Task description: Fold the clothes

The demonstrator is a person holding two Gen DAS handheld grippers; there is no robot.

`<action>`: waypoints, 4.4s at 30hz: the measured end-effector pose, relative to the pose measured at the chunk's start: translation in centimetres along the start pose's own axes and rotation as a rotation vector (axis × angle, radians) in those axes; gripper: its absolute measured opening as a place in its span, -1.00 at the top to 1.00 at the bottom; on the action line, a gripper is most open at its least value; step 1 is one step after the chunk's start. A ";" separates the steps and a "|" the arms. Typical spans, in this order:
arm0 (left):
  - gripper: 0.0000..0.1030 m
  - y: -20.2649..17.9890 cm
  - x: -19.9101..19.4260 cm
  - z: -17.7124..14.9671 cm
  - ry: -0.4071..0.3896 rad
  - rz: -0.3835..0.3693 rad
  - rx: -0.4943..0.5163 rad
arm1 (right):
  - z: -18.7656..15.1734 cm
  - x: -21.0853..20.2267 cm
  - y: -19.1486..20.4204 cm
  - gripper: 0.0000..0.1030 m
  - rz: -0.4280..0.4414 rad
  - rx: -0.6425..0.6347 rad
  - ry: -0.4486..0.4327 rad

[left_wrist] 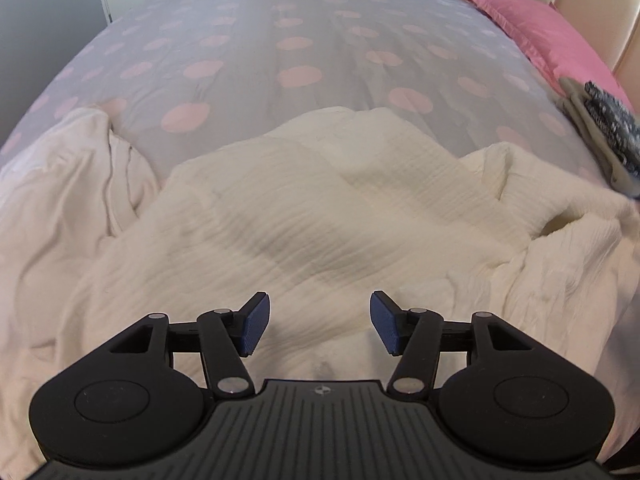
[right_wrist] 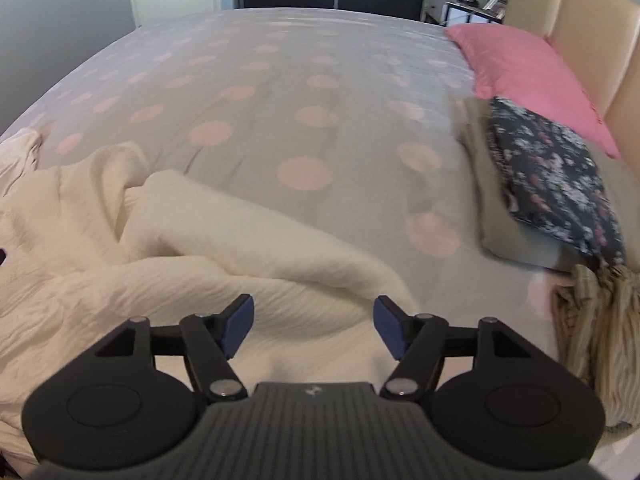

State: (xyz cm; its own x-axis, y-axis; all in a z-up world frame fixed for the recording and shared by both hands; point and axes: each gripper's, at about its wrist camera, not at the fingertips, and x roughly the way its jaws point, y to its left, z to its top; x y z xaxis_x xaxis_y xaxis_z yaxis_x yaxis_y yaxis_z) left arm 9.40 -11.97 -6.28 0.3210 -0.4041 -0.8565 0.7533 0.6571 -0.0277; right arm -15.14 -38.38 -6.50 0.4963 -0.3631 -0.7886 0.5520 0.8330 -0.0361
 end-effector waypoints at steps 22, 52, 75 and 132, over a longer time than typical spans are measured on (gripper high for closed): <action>1.00 -2.6 4.0 1.6 0.011 0.055 0.011 | -0.2 6.3 5.8 0.05 0.079 -0.092 0.067; -0.22 -1.6 0.4 0.0 -0.018 -0.082 0.048 | 3.7 0.3 -7.5 1.00 -0.607 0.295 -0.137; 0.89 -9.3 4.2 -3.3 -0.022 0.080 0.526 | 3.2 2.5 -6.0 0.99 -0.452 0.246 -0.054; 0.24 13.8 -11.8 4.6 -0.238 0.594 0.033 | -2.1 0.7 6.5 -0.32 0.356 -0.254 0.095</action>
State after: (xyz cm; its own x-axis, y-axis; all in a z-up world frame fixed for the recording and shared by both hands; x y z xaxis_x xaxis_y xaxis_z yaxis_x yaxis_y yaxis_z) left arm 18.60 -1.06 5.81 0.8052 -0.1094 -0.5829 0.4233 0.7943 0.4357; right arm -12.63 -32.31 -8.56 0.5554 -0.0056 -0.8315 0.1705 0.9795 0.1073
